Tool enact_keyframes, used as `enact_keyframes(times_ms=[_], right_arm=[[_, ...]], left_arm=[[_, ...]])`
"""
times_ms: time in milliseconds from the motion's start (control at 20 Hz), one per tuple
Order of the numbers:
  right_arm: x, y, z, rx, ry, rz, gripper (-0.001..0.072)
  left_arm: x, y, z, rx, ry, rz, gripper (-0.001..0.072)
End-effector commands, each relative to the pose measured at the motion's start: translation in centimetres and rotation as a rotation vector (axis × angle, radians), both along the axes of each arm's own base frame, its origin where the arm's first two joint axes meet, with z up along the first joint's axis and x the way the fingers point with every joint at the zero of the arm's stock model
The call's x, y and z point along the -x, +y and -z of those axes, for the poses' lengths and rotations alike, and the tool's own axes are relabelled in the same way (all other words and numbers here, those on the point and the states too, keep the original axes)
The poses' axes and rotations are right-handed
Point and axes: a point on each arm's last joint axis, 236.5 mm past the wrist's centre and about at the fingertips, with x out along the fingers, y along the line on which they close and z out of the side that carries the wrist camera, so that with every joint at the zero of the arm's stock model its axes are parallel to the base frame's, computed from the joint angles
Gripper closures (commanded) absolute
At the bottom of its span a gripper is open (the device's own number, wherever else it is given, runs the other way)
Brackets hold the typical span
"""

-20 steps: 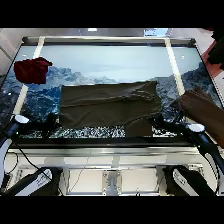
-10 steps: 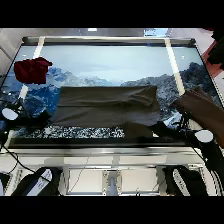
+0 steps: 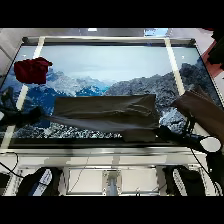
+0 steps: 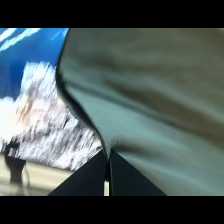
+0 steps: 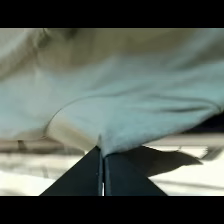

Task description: Fold the shirts.

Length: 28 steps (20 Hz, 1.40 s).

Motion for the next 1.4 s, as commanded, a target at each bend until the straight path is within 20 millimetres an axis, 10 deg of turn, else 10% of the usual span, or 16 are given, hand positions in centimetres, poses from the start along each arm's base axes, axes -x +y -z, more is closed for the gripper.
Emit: enact_keyframes(times_ms=[0, 300, 600, 1000, 1200, 1250, 1350], right_arm=[[-4.3, -2.0, -3.9, 0.046, -0.146, 0.080, 0.0690], [-13.6, -3.4, -6.1, 0.113, -0.168, -0.010, 0.0690], [-21.1, -2.8, 0.8, 0.142, -0.054, -0.085, 0.0690], [-22.2, -4.4, 11.8, 0.193, 0.131, -0.076, 0.0689], [-22.0, -4.6, 13.6, 0.199, 0.163, -0.076, 0.0687], [-22.4, -4.7, 13.4, 0.199, 0.152, -0.067, 0.0684], [-23.1, -4.6, 12.1, 0.197, 0.129, -0.075, 0.0522]], left_arm=[[-2.5, 0.2, -3.0, -0.020, -0.095, 0.042, 0.0697], [-6.1, 0.7, -0.8, -0.032, -0.051, 0.078, 0.0698], [-11.2, -2.5, 5.4, -0.074, -0.021, 0.131, 0.0698], [-14.0, -2.5, 11.4, -0.114, 0.019, 0.060, 0.0697], [-15.0, -2.5, 11.1, -0.114, -0.024, 0.047, 0.0695], [-15.2, -2.4, 11.0, -0.115, -0.034, 0.044, 0.0624], [-15.5, -2.6, 10.5, -0.099, -0.045, 0.033, 0.0153]])
